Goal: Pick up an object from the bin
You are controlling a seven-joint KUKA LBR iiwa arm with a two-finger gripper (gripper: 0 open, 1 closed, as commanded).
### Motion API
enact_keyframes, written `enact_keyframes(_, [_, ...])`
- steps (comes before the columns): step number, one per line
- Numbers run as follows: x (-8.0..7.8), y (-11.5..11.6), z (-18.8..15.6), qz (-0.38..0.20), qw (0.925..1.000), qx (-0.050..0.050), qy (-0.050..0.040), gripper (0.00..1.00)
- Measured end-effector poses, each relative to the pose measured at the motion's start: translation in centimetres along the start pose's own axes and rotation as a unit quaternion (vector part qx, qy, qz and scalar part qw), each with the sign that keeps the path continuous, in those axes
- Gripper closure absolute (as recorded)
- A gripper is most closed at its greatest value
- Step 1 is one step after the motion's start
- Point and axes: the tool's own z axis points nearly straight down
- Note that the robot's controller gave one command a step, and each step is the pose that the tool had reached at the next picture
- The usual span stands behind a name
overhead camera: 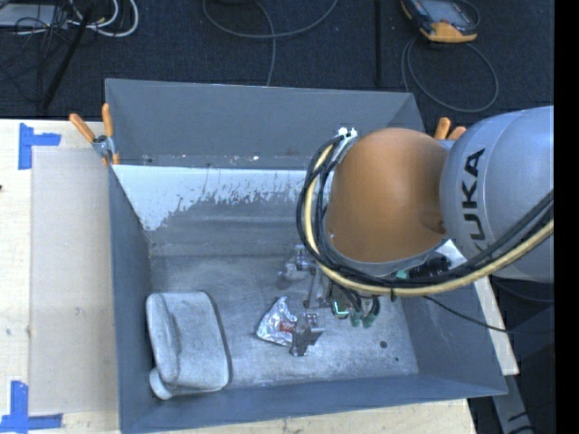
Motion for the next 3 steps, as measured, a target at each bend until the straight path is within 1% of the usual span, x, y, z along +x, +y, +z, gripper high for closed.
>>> enact_keyframes(1, [-2.2,-3.4,15.7,-0.063,0.998,0.0,-0.0059,0.0])
enact_keyframes(2, [-2.4,-3.3,15.2,-0.061,0.9981,-0.001,-0.0091,1.0])
enact_keyframes(3, [-1.7,-1.0,-4.5,-0.194,0.9809,0.0,-0.0083,1.0])
